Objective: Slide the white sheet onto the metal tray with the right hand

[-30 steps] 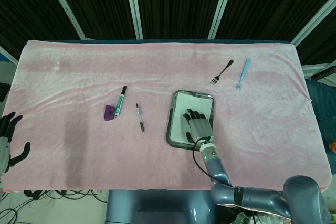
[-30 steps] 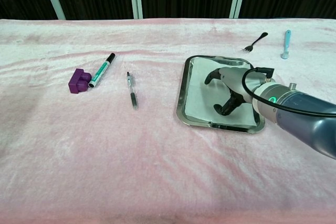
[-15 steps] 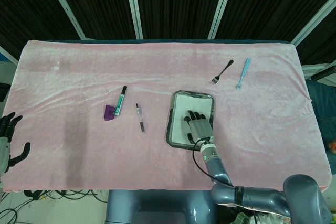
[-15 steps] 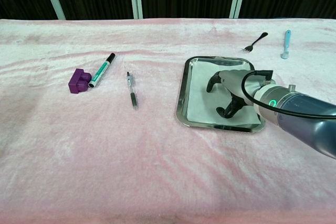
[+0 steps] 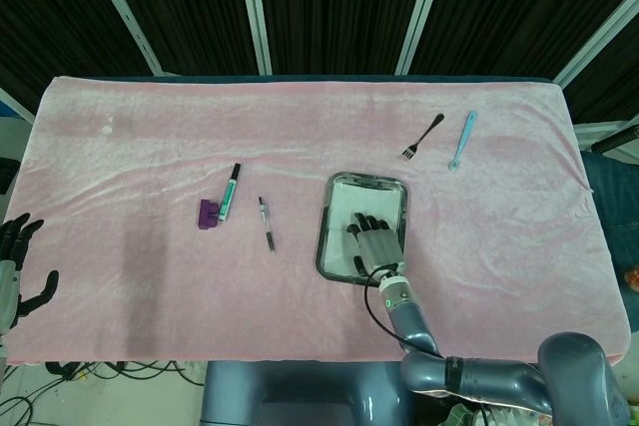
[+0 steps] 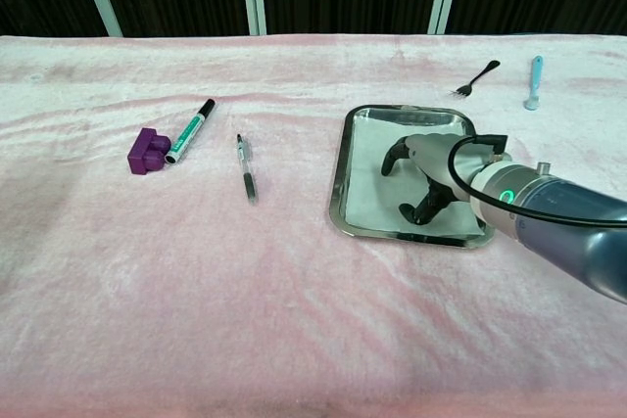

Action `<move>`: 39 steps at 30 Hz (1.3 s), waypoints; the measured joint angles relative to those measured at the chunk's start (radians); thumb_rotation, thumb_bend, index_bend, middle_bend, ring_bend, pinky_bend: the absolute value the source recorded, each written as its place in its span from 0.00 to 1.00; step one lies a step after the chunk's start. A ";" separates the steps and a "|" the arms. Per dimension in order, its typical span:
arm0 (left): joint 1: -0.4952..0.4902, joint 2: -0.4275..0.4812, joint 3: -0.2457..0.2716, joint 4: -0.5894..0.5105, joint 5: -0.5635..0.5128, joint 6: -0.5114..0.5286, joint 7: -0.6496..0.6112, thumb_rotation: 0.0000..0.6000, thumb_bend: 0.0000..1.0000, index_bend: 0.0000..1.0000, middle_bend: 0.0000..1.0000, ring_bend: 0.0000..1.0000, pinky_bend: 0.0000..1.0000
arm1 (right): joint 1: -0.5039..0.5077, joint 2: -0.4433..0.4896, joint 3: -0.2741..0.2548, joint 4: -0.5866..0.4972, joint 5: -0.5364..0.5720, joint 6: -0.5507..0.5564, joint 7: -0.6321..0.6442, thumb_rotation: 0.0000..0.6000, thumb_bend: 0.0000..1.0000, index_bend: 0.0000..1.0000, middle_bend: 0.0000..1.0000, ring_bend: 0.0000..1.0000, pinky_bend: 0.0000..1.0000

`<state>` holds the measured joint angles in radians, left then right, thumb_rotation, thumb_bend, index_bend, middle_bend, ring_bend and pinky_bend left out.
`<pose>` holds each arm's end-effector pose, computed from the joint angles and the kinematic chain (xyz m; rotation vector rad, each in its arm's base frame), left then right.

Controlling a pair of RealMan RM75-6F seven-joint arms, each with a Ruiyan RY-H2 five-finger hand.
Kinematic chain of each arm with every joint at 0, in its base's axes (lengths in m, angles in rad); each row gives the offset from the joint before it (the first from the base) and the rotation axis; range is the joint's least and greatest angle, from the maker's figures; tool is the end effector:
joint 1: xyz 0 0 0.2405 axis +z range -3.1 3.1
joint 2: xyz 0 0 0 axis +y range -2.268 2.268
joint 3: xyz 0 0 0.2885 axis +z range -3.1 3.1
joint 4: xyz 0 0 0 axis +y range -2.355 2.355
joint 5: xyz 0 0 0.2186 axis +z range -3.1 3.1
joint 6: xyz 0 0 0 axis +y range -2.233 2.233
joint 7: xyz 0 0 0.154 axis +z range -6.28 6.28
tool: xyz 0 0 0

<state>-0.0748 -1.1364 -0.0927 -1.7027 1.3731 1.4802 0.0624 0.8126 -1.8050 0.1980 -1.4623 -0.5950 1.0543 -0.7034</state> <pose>-0.3397 0.1974 0.1625 -1.2473 -0.9781 -0.8936 -0.1529 -0.3488 -0.1130 1.7631 -1.2062 0.6435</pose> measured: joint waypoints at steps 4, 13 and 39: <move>0.000 0.000 0.000 0.001 -0.001 -0.001 -0.001 1.00 0.41 0.12 0.03 0.00 0.00 | 0.001 -0.012 0.005 0.011 0.002 0.009 0.001 1.00 0.37 0.31 0.09 0.10 0.17; -0.002 0.004 -0.002 -0.007 -0.003 -0.002 0.002 1.00 0.41 0.12 0.03 0.00 0.00 | 0.000 -0.028 0.020 0.023 0.005 0.021 0.010 1.00 0.37 0.31 0.09 0.10 0.17; 0.000 0.005 0.000 -0.001 -0.002 -0.001 -0.003 1.00 0.41 0.12 0.03 0.00 0.00 | 0.005 -0.021 0.029 0.027 0.017 0.003 0.008 1.00 0.37 0.29 0.09 0.10 0.17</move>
<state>-0.0750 -1.1318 -0.0927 -1.7040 1.3709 1.4790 0.0598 0.8173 -1.8260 0.2271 -1.4353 -0.5781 1.0574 -0.6953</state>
